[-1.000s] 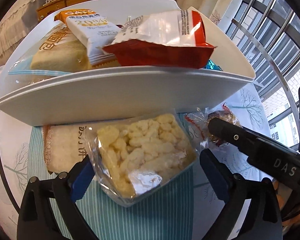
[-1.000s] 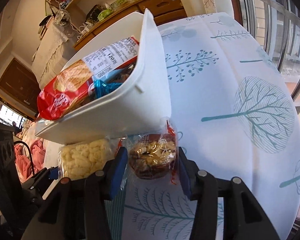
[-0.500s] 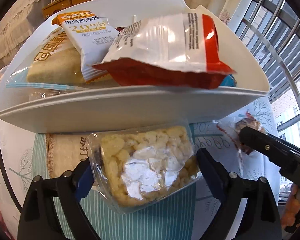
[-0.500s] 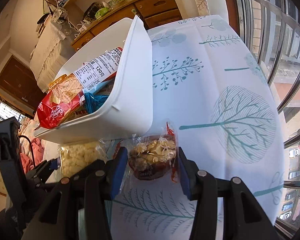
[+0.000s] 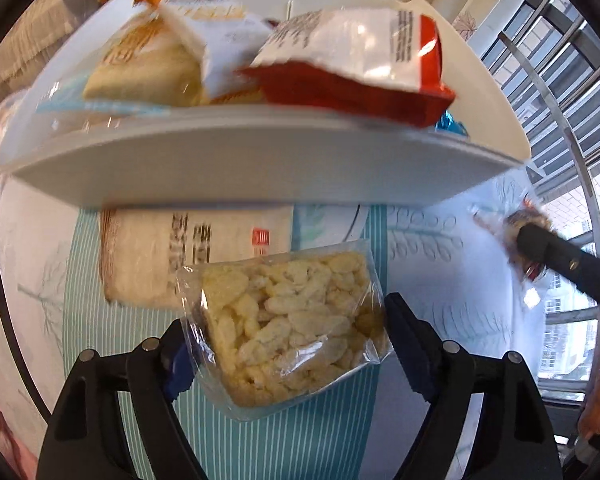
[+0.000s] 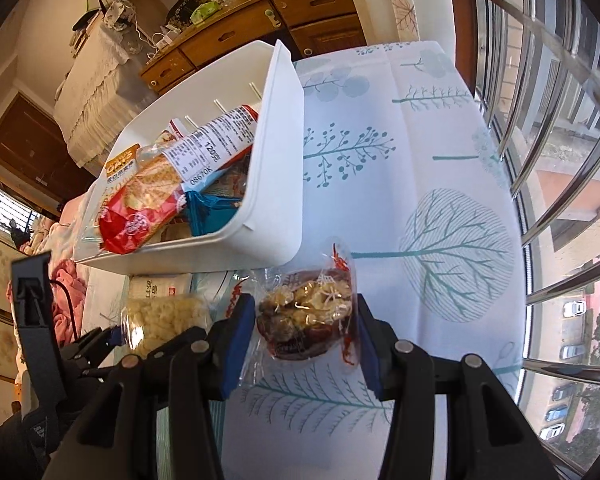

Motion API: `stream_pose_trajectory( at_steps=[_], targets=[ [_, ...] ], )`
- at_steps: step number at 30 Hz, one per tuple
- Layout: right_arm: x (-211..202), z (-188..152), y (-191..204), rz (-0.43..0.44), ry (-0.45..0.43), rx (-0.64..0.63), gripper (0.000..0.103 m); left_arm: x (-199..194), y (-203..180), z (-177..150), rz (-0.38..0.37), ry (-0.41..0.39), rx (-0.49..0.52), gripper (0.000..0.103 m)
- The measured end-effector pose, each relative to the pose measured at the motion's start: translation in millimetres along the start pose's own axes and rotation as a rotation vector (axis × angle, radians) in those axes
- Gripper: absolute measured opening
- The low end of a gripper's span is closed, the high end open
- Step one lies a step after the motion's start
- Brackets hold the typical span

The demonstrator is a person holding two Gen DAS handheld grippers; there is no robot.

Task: Organize snacks
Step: 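Carry the puff bag and nut bag over the white tray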

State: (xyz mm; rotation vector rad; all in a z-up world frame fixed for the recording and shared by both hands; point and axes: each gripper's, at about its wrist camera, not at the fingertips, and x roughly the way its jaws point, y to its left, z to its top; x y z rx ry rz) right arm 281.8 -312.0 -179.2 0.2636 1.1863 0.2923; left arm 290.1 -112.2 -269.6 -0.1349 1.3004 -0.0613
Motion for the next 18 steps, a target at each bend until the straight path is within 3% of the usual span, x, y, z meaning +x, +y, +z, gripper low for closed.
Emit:
stream_pose_trajectory(
  at_steps=[5,18],
  targets=[
    [-22.1,2.3,10.6,-0.048,-0.018,-0.009,0.048,-8.3,3.2,-11.2,-0.043,0.090,-0.019,0.081],
    [-81.0,25.7,58.7,-0.055,-0.143,-0.034,0.048,-75.1,19.8,-10.0,-0.064,0.126,0.137,0.080]
  ],
)
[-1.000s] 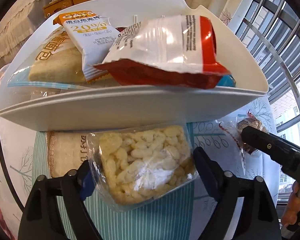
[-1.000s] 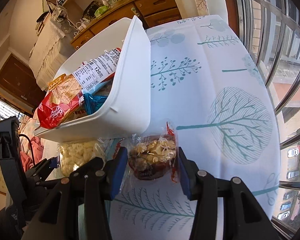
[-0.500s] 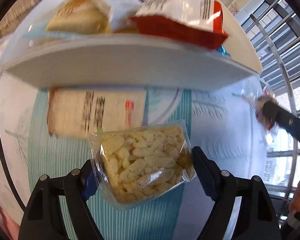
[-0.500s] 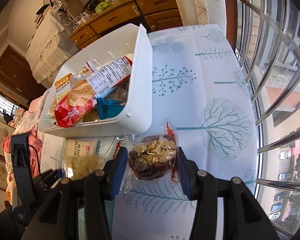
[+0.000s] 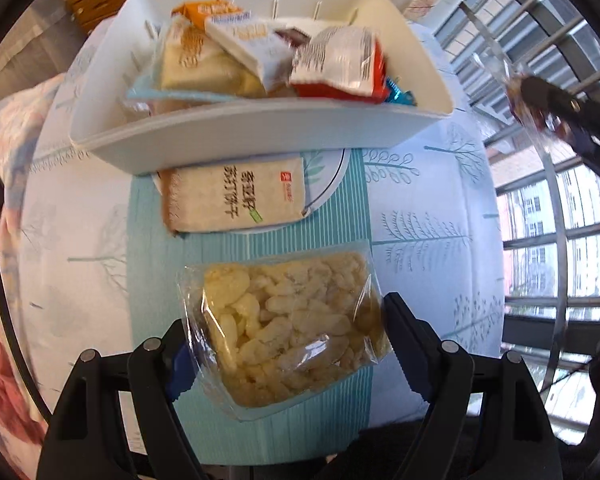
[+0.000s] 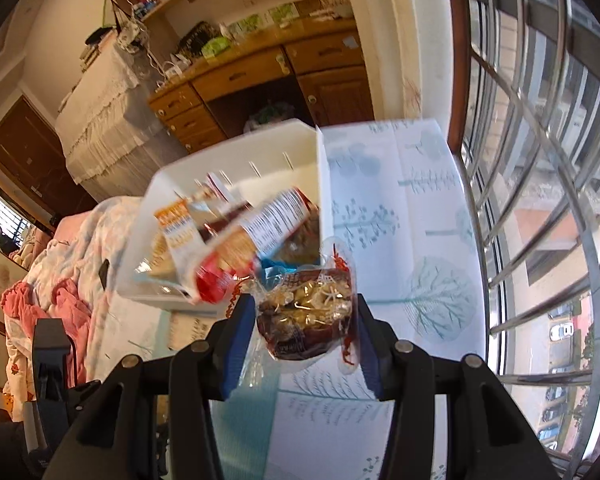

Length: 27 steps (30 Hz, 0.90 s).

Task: Organize snacks
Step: 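Carry the puff bag and nut bag over the white tray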

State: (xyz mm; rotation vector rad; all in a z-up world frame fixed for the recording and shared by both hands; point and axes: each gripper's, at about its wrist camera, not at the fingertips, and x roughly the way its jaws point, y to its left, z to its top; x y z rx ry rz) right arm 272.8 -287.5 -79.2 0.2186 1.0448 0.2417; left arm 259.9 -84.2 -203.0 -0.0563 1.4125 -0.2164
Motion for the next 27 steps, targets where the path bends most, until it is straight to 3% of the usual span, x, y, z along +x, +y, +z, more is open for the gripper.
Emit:
stream_pose_trajectory(
  at_steps=[4,14,20,27],
  targets=[
    [-4.7,16.8,13.9,0.014,-0.032,-0.003,0.048,-31.1,20.1,7.3,0.024,0.006,0.060,0.080],
    [15.7,50.7,43.1,0.051,-0.058,-0.006,0.048,-75.0,48.6,64.4,0.057,0.016,0.142,0.081],
    [39.7,74.3,50.7,0.070,-0.064,-0.009,0.048,-81.0,65.2,105.2,0.094,-0.023,0.143,0.081],
    [58.4,90.5,52.4,0.097,-0.035,-0.020,0.048,-82.5,75.9,135.7,0.101,-0.084,0.060,0.081]
  ],
)
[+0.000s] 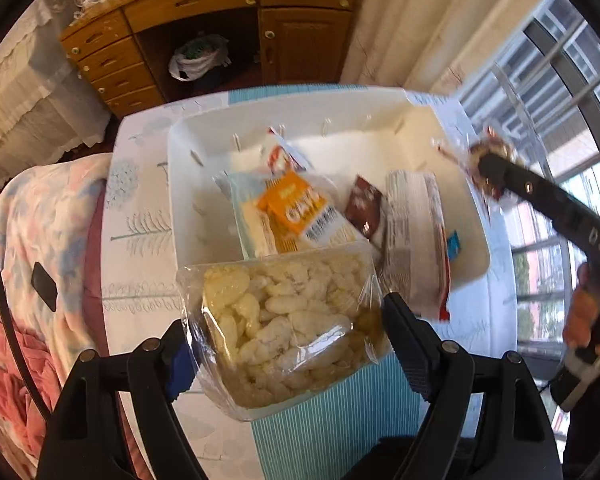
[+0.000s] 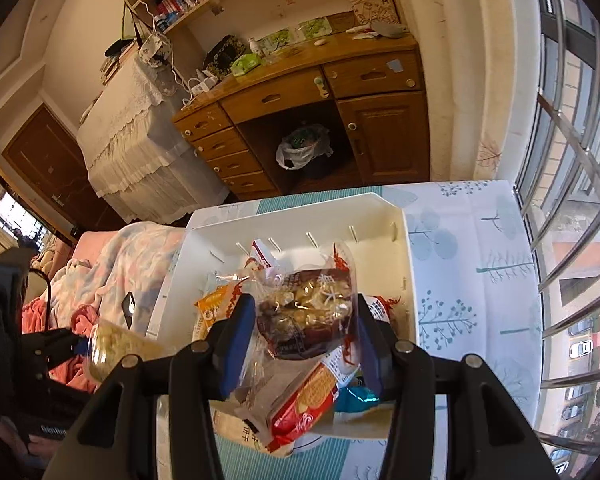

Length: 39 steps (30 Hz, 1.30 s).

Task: Organize snacks
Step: 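Carry the puff bag and nut bag over the white tray, then open both grippers to release the puff bag and nut bag into the tray, then move the right gripper from the tray toward the soda cracker pack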

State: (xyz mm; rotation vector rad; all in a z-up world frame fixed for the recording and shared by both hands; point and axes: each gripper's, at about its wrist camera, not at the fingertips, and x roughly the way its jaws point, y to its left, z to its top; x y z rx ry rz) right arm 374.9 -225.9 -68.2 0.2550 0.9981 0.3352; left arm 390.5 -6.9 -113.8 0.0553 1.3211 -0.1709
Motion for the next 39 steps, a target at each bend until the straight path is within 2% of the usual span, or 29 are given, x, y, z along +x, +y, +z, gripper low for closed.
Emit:
stream_pose_trajectory(
  at_steps=[3,6,8,9,10,13,17,21,28,34,39],
  targets=[
    [4.9,1.5,-3.4,0.030,0.021,0.010,0.050,-1.6,3.0,6.1,0.017,-0.029,-0.052,0.082],
    [5.1,1.3,-6.4,0.049,0.025,0.009,0.050,-4.2,9.1,10.0,0.022,-0.048,-0.129,0.089],
    [3.6,1.0,-8.8,0.069,0.026,0.016,0.053,-11.7,12.7,8.1,0.020,-0.062,-0.183,0.092],
    [2.4,0.7,-9.8,0.073,0.031,0.022,0.058,-16.3,12.3,6.2,0.019,-0.069,-0.195,0.092],
    [1.5,1.0,-8.6,0.078,0.032,0.026,0.065,-21.4,12.2,3.6,0.023,-0.079,-0.204,0.093],
    [-6.3,-4.0,-9.0,0.111,0.033,0.022,0.074,-35.5,11.0,-8.1,0.046,-0.106,-0.225,0.097],
    [-11.7,-10.1,-5.1,0.133,0.053,-0.003,0.076,-48.0,10.0,-26.5,0.055,-0.123,-0.263,0.097],
    [-17.0,-17.9,-0.2,0.145,0.072,-0.015,0.083,-57.3,9.2,-49.5,0.046,-0.128,-0.292,0.097],
    [-29.3,-38.3,14.3,0.132,0.092,-0.021,0.087,-63.3,19.3,-83.4,0.020,-0.136,-0.304,0.097],
    [-32.9,-67.9,37.0,0.061,0.121,-0.016,0.088,-70.5,45.8,-114.2,0.002,-0.152,-0.305,0.097],
    [-28.3,-94.9,55.3,0.019,0.167,0.020,0.088,-79.0,69.3,-138.0,-0.034,-0.202,-0.273,0.097]
  ],
)
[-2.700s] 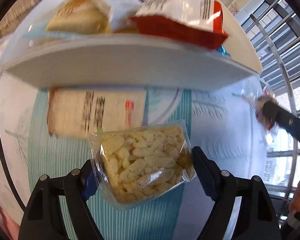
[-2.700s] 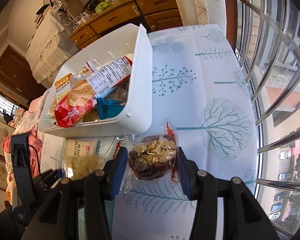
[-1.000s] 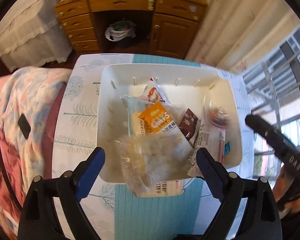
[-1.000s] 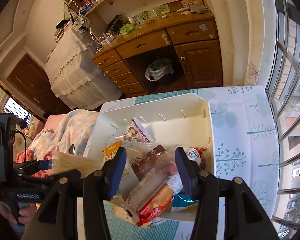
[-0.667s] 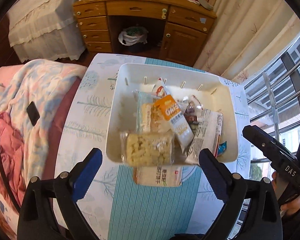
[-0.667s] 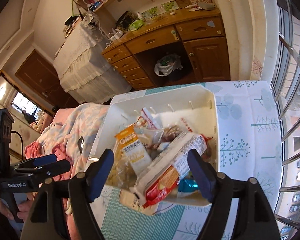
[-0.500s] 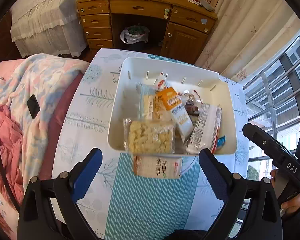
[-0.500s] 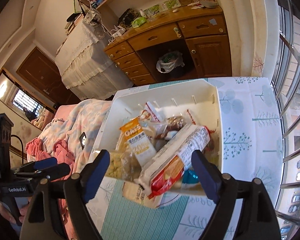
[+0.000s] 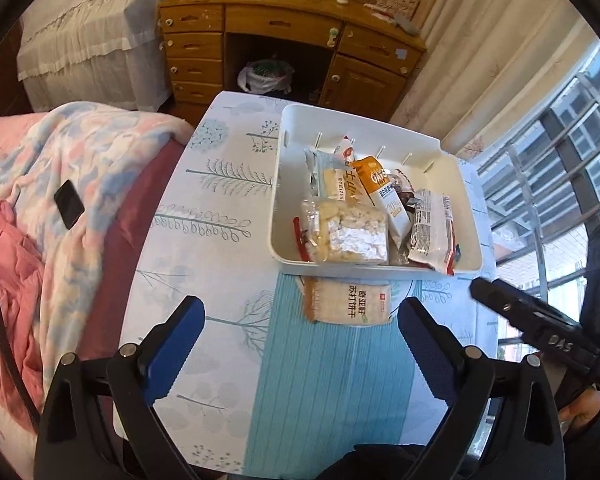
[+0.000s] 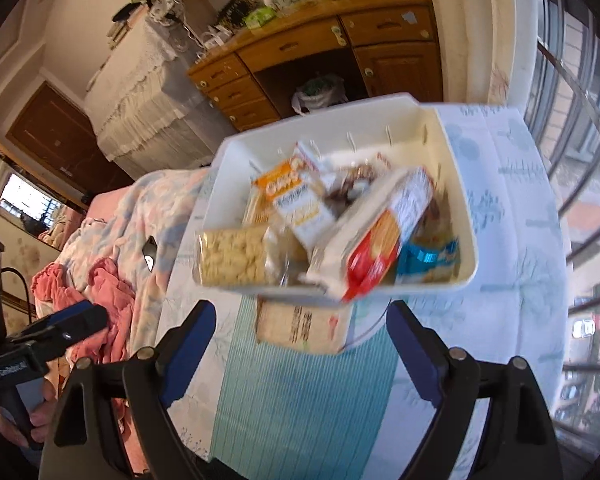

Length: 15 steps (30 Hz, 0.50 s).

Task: Organize snacks
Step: 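Move the right gripper from the tray toward the soda cracker pack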

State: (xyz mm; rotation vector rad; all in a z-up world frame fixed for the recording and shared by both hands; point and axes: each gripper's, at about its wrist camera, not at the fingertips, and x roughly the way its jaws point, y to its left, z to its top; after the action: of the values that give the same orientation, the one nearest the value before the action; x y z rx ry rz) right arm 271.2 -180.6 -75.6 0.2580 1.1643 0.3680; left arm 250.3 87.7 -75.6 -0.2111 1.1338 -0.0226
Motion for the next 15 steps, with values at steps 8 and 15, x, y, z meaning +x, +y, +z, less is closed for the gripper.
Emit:
stream_pose_trajectory(
  at_steps=[8,15],
  targets=[
    [27.4,-40.4,23.4,-0.050,0.072,0.196,0.088,-2.0,34.8,-7.4,-0.033,-0.044,0.114,0.097],
    [61.4,-62.4,23.1,-0.100,0.098,0.478,0.088,21.2,67.9,-4.2,-0.013,0.000,0.200,0.097]
  ],
)
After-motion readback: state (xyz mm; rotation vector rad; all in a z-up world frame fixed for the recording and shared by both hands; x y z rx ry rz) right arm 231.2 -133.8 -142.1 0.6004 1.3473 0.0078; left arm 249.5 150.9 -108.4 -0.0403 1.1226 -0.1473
